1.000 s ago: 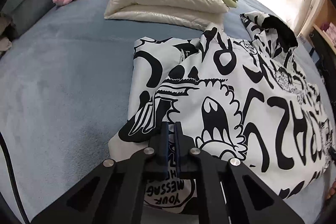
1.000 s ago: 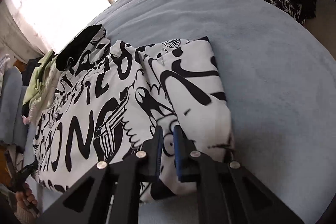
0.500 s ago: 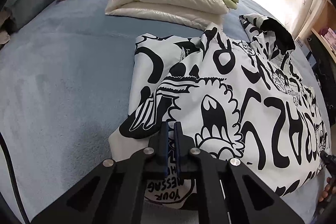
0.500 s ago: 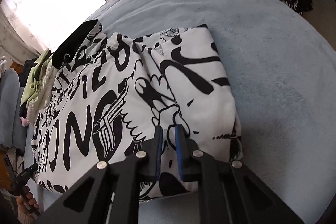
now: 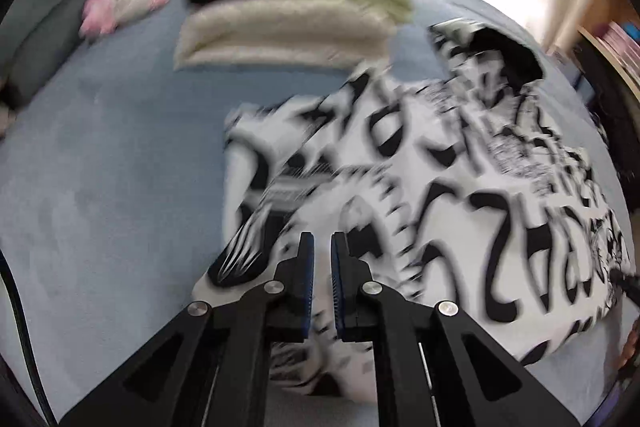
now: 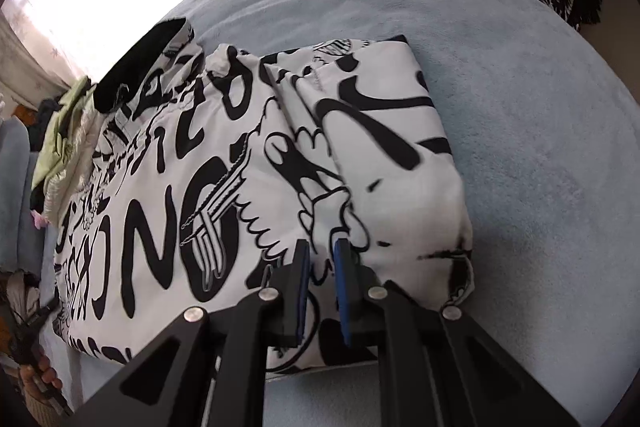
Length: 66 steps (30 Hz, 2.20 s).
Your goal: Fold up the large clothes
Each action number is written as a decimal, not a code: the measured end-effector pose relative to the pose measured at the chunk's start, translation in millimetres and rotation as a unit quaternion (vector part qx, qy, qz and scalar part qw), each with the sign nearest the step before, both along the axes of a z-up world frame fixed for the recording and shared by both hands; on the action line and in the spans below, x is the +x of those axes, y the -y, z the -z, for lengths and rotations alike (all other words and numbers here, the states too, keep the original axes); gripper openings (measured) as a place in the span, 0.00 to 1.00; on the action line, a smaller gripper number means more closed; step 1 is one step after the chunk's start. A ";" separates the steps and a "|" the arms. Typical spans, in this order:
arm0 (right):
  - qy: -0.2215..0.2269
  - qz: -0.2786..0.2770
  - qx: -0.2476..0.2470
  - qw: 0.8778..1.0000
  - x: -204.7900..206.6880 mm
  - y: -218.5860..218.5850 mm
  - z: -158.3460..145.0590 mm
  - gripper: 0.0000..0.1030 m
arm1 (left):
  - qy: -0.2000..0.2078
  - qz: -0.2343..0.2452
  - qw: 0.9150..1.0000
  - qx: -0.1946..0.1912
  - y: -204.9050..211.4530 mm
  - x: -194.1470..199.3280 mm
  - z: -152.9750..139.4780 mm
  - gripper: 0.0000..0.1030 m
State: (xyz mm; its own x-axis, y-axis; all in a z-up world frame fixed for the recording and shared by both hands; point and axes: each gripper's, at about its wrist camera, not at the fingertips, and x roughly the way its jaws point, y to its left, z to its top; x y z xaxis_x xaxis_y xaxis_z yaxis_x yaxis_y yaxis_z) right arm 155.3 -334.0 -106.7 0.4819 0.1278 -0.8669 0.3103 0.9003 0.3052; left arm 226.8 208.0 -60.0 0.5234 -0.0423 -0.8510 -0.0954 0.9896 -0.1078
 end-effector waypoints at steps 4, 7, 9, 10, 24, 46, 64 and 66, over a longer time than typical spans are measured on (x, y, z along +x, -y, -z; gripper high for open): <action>0.011 -0.031 -0.009 0.999 21.3 -14.6 -27.9 0.12 | 0.016 0.042 0.999 0.004 34.7 33.9 -32.1 0.08; 0.030 -0.052 -0.007 0.998 47.7 -26.9 -50.8 0.12 | 0.018 0.065 0.998 0.010 68.8 73.6 -44.3 0.11; 0.037 -0.070 -0.008 0.997 73.6 -38.3 -63.9 0.12 | 0.017 0.078 0.997 0.012 91.6 102.4 -47.9 0.13; 0.040 -0.078 -0.011 0.996 86.7 -43.9 -69.0 0.12 | 0.020 0.084 0.996 0.013 104.5 119.0 -49.0 0.14; 0.064 -0.098 0.023 0.993 285.8 -98.0 -56.4 0.15 | 0.033 0.067 0.997 0.002 172.4 292.4 -4.1 0.16; 0.077 -0.038 0.065 0.994 352.4 -77.2 -17.4 0.24 | 0.026 0.046 0.993 0.101 184.7 358.9 16.5 0.02; 0.141 -0.066 -0.043 0.987 317.7 -64.2 -30.3 0.01 | 0.025 0.144 0.953 0.264 189.9 340.2 16.7 0.03; 0.106 -0.085 -0.078 0.988 314.6 -66.1 -16.1 0.01 | 0.004 0.162 0.947 0.278 196.7 332.1 40.1 0.03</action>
State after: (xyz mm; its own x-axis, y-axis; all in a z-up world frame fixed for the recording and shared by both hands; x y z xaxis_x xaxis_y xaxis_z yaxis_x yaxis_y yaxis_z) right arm 469.9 -267.9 -90.6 0.6378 0.0956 -0.7642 0.0955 0.9748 0.2016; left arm 558.9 11.3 -100.1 0.5666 0.2505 -0.7850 0.2219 0.8711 0.4381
